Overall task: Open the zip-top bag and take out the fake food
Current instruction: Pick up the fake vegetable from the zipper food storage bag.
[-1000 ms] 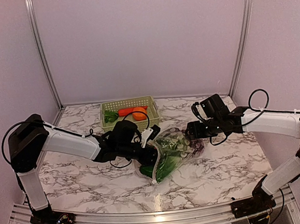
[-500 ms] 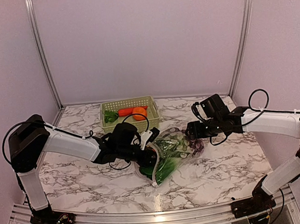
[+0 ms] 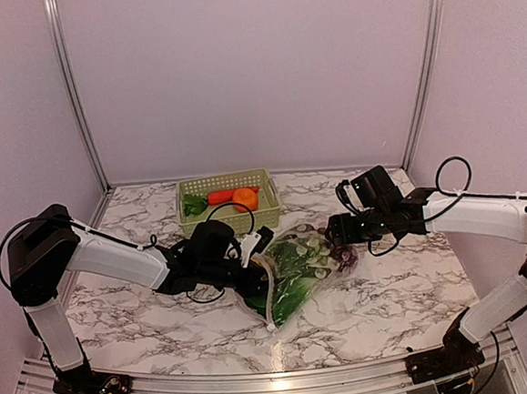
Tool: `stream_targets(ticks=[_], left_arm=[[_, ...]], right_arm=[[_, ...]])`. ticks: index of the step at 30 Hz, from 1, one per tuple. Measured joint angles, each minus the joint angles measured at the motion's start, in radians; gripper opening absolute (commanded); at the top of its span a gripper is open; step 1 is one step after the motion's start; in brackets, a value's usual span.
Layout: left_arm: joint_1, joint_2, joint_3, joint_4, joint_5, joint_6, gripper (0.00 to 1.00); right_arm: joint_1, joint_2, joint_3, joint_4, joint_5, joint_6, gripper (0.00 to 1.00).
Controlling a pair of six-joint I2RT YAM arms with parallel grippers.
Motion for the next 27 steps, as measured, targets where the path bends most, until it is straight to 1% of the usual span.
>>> stream_targets(ticks=[1, 5, 6, 8, 11, 24, 27], left_arm=[[0.000, -0.010, -0.011, 0.005, -0.003, -0.004, 0.06], [0.000, -0.025, -0.035, 0.025, -0.011, -0.019, 0.06], [0.000, -0.025, -0.040, 0.029, -0.011, -0.023, 0.08], [0.000, -0.026, -0.050, 0.042, -0.011, -0.028, 0.17], [0.001, -0.034, -0.063, 0.054, -0.011, -0.034, 0.20], [0.008, -0.043, -0.088, 0.054, -0.009, -0.043, 0.19], [0.008, -0.043, -0.088, 0.054, -0.005, -0.042, 0.17]], right_arm=[[0.000, 0.001, 0.000, 0.001, 0.000, 0.000, 0.77], [0.000, 0.013, -0.002, 0.003, 0.000, 0.000, 0.77], [0.000, 0.016, -0.003, 0.002, 0.000, 0.000, 0.77], [0.000, 0.017, -0.006, 0.003, 0.000, 0.000, 0.77], [0.000, 0.018, -0.006, 0.003, 0.000, 0.000, 0.77], [0.000, 0.018, -0.008, 0.004, 0.000, 0.001, 0.77], [0.000, 0.018, -0.008, 0.004, 0.000, 0.000, 0.77]])
